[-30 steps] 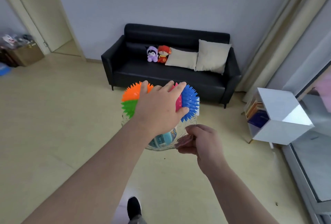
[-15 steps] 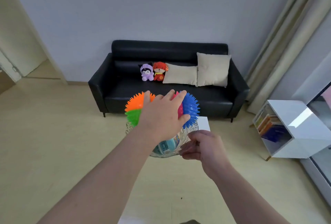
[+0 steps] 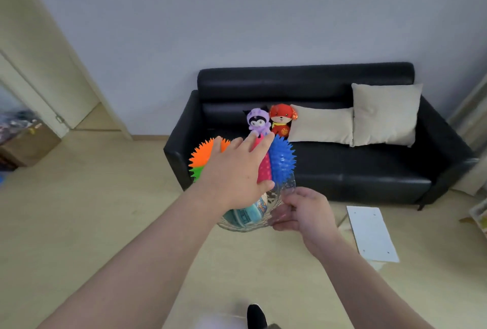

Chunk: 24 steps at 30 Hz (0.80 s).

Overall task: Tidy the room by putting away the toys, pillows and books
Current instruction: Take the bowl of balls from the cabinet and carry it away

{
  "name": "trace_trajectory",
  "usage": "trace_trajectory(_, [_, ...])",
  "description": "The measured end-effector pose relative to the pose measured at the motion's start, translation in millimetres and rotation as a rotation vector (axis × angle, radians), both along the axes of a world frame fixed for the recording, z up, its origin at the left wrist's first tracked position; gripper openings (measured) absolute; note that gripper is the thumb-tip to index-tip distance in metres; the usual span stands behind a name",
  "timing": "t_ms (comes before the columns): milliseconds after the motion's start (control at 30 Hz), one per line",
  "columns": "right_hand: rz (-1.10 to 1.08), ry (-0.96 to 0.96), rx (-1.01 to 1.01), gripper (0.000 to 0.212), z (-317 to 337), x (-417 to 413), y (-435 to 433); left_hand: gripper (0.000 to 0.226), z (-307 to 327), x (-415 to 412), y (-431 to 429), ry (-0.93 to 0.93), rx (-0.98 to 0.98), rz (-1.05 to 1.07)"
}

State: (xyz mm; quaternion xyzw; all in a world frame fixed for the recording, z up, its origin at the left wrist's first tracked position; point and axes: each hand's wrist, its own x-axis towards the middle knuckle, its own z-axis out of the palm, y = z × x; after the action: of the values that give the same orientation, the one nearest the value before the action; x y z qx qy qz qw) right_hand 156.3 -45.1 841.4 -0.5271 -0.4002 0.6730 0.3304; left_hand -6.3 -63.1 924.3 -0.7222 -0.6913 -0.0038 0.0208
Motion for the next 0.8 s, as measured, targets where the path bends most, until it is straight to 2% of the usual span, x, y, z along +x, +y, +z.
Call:
trace_trajectory(167, [0.067, 0.008, 0.02, 0.012, 14, -115, 88, 0.099, 19, -118, 70, 0.035, 0.012, 0.111])
trace_trajectory(333, [0.098, -0.003, 0.026, 0.012, 18, -211, 169, 0.105, 17, -211, 139, -0.035, -0.046, 0.235])
trace_trajectory(633, [-0.024, -0.024, -0.018, 0.013, -2, -372, 297, 0.109, 3, -379, 287, -0.037, -0.155, 0.085])
trace_trajectory(800, [-0.11, -0.028, -0.086, 0.012, -11, -426, 370, 0.114, 3, -433, 375, -0.053, -0.239, -0.034])
